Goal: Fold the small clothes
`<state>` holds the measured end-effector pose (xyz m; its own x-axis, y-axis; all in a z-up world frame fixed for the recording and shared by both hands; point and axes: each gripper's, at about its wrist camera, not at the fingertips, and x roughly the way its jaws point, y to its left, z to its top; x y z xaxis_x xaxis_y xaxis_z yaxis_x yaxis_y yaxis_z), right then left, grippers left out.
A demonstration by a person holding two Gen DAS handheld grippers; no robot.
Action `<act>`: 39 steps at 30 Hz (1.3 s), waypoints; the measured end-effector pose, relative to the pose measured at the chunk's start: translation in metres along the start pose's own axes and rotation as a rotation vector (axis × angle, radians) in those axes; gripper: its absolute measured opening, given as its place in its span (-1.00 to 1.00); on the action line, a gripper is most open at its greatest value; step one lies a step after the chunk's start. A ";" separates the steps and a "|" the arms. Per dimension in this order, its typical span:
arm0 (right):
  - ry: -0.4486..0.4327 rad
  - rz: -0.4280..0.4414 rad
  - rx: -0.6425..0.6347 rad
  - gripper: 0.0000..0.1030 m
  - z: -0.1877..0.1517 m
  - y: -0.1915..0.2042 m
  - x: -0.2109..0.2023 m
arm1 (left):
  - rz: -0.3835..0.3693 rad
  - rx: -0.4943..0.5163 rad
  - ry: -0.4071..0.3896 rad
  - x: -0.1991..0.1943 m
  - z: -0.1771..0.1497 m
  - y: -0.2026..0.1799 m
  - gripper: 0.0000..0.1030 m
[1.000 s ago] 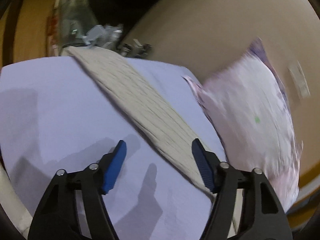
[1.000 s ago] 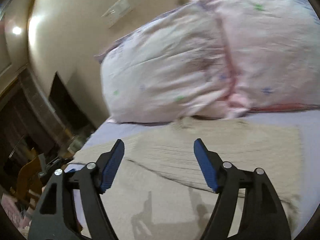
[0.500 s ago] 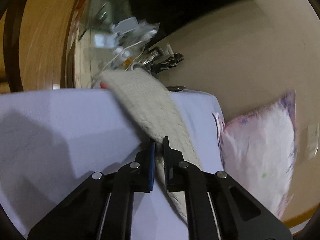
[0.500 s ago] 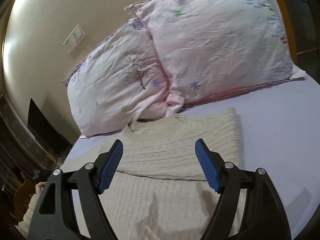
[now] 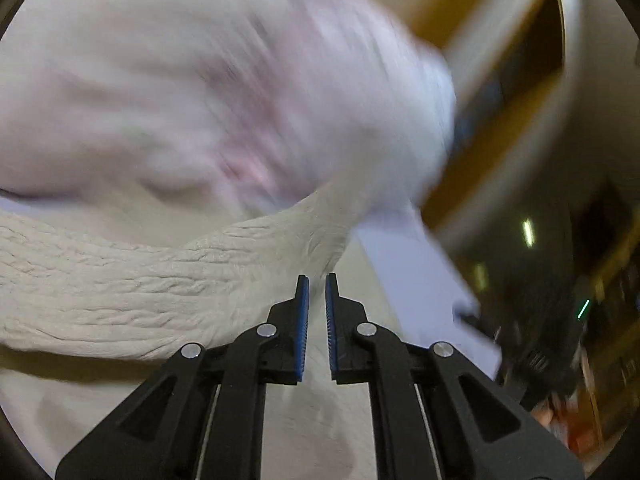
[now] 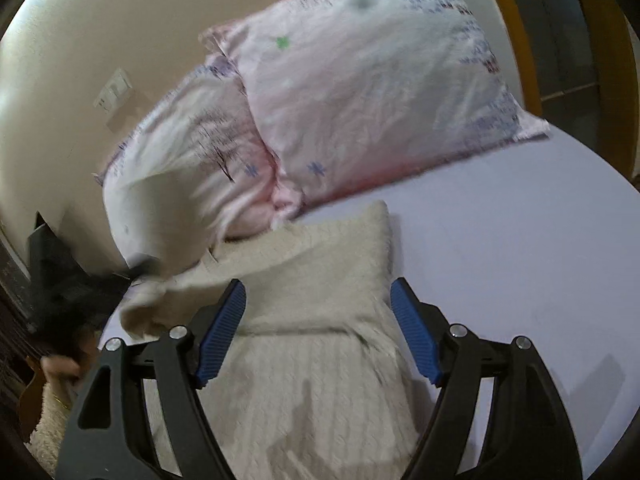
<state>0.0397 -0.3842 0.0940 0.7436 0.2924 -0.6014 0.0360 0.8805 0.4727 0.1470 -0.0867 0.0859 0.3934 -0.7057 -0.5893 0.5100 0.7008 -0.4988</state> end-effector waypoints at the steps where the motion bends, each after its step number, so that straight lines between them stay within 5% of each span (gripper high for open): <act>1: 0.017 0.000 0.002 0.45 -0.003 -0.004 -0.005 | -0.028 0.000 0.062 0.015 -0.009 -0.005 -0.87; 6: 0.028 0.075 -0.039 0.58 -0.024 -0.023 -0.053 | -0.028 0.043 0.026 -0.041 -0.039 0.005 -0.86; 8: 0.068 0.161 -0.042 0.58 -0.040 -0.030 -0.073 | -0.027 0.026 -0.011 -0.090 -0.058 0.018 -0.57; 10: 0.144 0.261 -0.050 0.58 -0.063 -0.037 -0.090 | 0.008 0.018 -0.053 -0.133 -0.079 0.031 0.01; 12: 0.202 0.312 -0.064 0.58 -0.083 -0.040 -0.101 | 0.067 0.004 -0.093 -0.178 -0.112 0.041 0.23; 16: 0.361 0.381 0.017 0.58 -0.136 -0.060 -0.107 | 0.088 -0.175 -0.160 -0.244 -0.189 0.080 0.30; 23: 0.507 0.467 0.249 0.54 -0.184 -0.086 -0.053 | 0.095 -0.332 -0.088 -0.228 -0.274 0.125 0.30; 27: 0.481 0.576 0.262 0.40 -0.190 -0.071 -0.036 | -0.023 -0.399 -0.091 -0.194 -0.281 0.137 0.28; 28: 0.481 0.582 0.262 0.24 -0.190 -0.069 -0.034 | -0.029 -0.398 -0.084 -0.187 -0.280 0.137 0.22; 29: 0.484 0.585 0.264 -0.10 -0.191 -0.067 -0.031 | -0.029 -0.394 -0.078 -0.184 -0.282 0.136 0.15; 30: 0.492 0.593 0.265 -0.34 -0.194 -0.065 -0.029 | -0.024 -0.395 -0.067 -0.178 -0.280 0.136 -0.08; 31: 0.495 0.600 0.263 -0.83 -0.196 -0.066 -0.029 | -0.031 -0.410 -0.063 -0.176 -0.281 0.138 -0.47; 33: 0.481 0.607 0.242 -0.85 -0.197 -0.064 -0.032 | -0.107 -0.486 -0.085 -0.178 -0.284 0.146 -0.87; 35: 0.429 0.621 0.196 -0.86 -0.188 -0.056 -0.044 | -0.133 -0.504 -0.119 -0.190 -0.285 0.145 -0.88; 39: 0.295 0.682 0.098 -0.87 -0.142 -0.033 -0.068 | -0.151 -0.374 -0.179 -0.215 -0.247 0.109 -0.89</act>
<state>-0.1068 -0.3800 0.0275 0.4125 0.8616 -0.2958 -0.2991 0.4348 0.8494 -0.0712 0.1668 0.0009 0.4787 -0.7868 -0.3897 0.2726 0.5551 -0.7858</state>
